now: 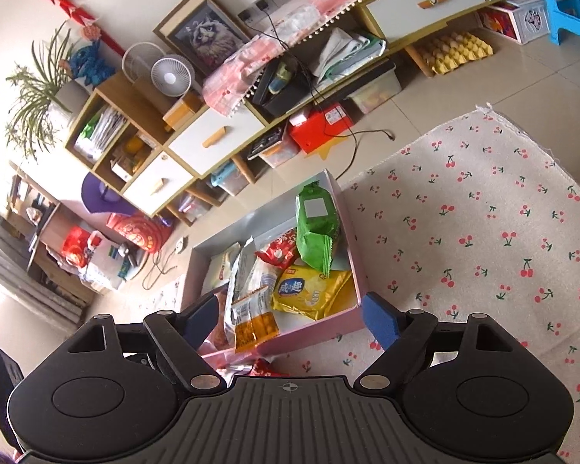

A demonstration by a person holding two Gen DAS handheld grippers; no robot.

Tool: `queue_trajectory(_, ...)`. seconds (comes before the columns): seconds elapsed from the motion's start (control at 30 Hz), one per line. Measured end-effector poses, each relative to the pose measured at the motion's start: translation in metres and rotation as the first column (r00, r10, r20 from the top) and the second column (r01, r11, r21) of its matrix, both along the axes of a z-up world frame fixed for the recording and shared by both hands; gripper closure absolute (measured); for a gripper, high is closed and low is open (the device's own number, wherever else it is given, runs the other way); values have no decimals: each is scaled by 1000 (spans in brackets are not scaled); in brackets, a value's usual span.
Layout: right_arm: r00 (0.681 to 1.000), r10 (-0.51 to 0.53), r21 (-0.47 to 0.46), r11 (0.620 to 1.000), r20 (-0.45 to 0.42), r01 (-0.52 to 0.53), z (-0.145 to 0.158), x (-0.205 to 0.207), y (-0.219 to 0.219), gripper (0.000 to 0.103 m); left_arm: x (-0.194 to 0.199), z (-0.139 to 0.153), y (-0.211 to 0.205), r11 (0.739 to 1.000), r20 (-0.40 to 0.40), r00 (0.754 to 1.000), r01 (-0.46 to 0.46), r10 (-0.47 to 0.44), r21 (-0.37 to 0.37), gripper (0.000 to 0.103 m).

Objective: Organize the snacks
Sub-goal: 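Lower both snacks into pink box and open both tools, then move left tool to grey foil packet while right tool approaches red snack bag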

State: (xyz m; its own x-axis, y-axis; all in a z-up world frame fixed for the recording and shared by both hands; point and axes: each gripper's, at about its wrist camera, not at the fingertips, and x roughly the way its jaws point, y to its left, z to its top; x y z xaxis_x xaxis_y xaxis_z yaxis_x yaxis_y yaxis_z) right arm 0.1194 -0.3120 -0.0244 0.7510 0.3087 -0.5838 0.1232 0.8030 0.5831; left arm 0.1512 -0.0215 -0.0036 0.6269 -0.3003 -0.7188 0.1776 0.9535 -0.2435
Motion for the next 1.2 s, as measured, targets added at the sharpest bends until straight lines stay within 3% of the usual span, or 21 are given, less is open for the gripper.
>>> queue_trajectory(0.17,999,38,-61,997,3,-38,-2,-13,8,14,-16,-10,7,999,2,1000,-12,12,33,4)
queue_trajectory(0.47,990,122,-204,970,-71,-134,-25,-28,29,13,-29,-31,19,997,23,999,-51,49,59,3)
queue_trajectory(0.67,976,170,-344,915,-137,-208,-46,-28,47,13,-34,-41,20,995,30,999,-29,26,99,3)
queue_trajectory(0.83,969,189,-377,895,-162,-238,-55,-24,56,13,-34,-50,11,986,53,997,49,-58,157,3)
queue_trajectory(1.03,969,202,-370,897,-144,-242,-56,-17,60,13,-31,-55,-3,972,92,983,137,-157,191,21)
queue_trajectory(1.2,964,221,-377,889,-145,-260,-59,-10,66,13,-26,-57,-8,968,80,980,167,-185,187,46)
